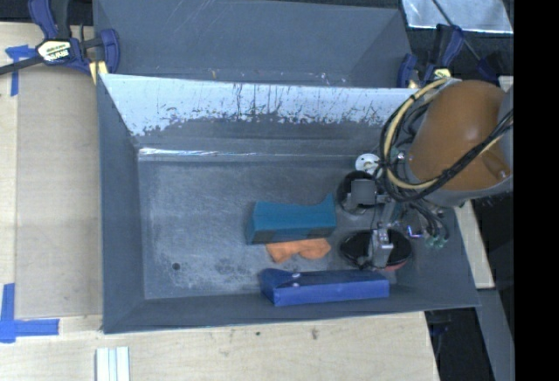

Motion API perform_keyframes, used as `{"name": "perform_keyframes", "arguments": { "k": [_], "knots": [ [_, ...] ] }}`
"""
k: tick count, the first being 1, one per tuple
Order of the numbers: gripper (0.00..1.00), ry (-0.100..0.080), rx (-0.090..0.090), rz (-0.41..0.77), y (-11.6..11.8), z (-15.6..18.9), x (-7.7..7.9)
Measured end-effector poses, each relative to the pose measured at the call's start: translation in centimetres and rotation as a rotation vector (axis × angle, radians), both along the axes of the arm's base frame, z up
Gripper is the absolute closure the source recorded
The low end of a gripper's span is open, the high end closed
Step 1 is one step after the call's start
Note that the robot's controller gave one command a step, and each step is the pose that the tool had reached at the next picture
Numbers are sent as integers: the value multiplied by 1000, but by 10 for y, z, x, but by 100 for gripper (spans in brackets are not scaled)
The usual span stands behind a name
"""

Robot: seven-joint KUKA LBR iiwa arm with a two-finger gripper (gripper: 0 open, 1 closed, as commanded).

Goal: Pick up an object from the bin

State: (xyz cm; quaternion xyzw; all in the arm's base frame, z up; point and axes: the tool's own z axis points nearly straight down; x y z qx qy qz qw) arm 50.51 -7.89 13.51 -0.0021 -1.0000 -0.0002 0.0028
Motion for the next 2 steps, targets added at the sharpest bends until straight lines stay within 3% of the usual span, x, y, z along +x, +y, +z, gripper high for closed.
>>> {"name": "perform_keyframes", "arguments": {
  "k": [1, 2],
  "knots": [
    [0, -8, -1, 3, 0, 5, 2],
    [0, -14, 0, -91, -45, -50, -3]
  ]
}}
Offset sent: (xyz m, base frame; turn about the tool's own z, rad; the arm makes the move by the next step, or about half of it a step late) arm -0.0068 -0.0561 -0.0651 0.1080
